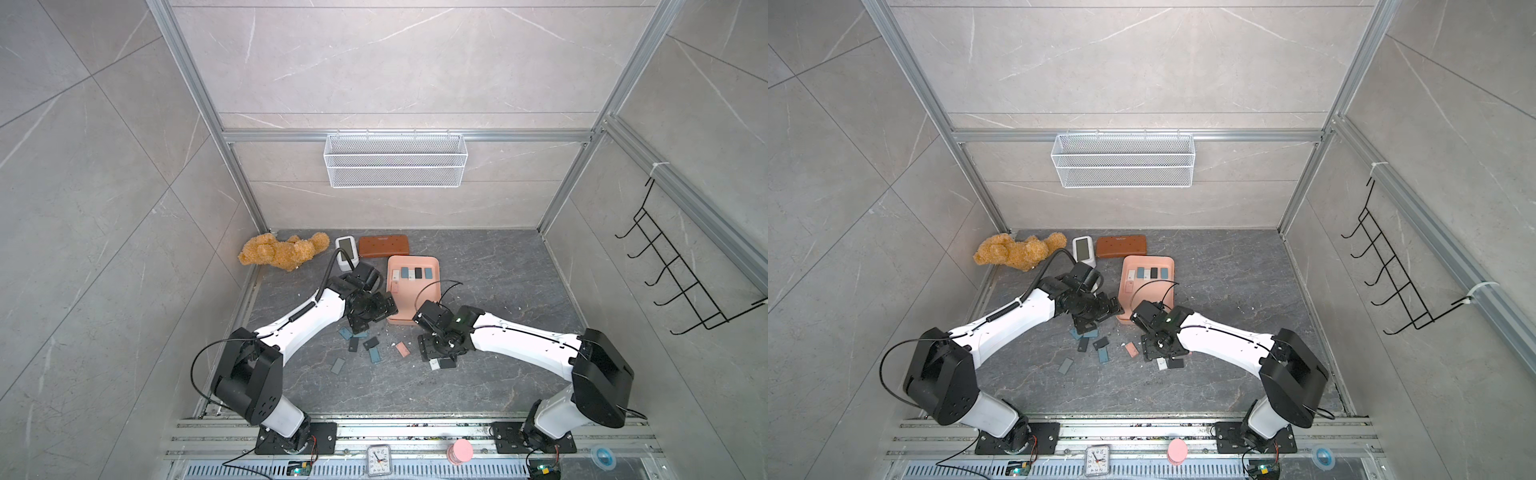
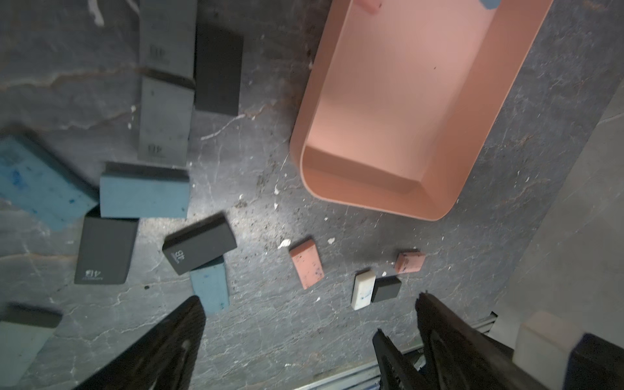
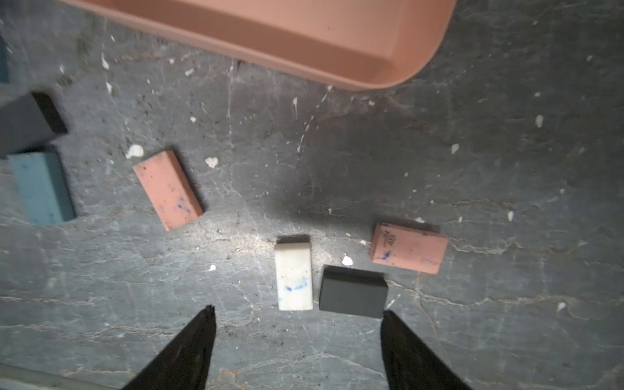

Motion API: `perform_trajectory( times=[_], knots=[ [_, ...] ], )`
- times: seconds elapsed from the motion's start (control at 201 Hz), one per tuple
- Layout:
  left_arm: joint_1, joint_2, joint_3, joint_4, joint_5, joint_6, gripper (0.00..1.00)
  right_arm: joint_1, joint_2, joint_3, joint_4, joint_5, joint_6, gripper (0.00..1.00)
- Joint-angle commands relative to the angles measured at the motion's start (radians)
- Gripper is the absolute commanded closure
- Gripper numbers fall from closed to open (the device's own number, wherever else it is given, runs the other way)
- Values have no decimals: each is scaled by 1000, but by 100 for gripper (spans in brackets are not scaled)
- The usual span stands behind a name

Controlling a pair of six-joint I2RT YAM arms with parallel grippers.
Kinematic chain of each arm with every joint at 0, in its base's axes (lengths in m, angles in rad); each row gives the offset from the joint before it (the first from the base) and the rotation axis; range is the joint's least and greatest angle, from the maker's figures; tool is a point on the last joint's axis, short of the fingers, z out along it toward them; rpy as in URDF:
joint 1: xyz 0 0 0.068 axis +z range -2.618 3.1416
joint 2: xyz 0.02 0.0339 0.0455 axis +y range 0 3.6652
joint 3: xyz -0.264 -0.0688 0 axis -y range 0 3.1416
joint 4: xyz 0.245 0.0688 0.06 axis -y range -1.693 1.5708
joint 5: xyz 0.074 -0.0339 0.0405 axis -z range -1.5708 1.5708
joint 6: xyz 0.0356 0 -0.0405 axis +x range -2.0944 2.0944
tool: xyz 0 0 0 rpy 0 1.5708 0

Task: Put the eraser in the storage box
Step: Pick up the eraser from the center of the board.

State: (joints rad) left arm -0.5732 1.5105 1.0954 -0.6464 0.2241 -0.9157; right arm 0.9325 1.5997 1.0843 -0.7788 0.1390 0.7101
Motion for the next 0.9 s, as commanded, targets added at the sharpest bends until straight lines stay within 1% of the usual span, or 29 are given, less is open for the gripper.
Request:
perform_trajectory(
  times=[0.0,0.115,0.169,0.344,0.896],
  knots=[
    [10,-72,-51,58,55,-25,1,33,38,-19,21,37,72,28],
    [16,-109,-107,83,71,-42,1,44,75,-30,40,31,90,36],
    [17,-114,-126,97,82,-49,0,49,93,-30,50,27,88,38],
    [16,-116,-150,114,85,-61,1,52,132,-33,59,24,76,40],
    [16,-119,-151,111,63,-82,1,52,202,-17,76,18,-12,45]
  ],
)
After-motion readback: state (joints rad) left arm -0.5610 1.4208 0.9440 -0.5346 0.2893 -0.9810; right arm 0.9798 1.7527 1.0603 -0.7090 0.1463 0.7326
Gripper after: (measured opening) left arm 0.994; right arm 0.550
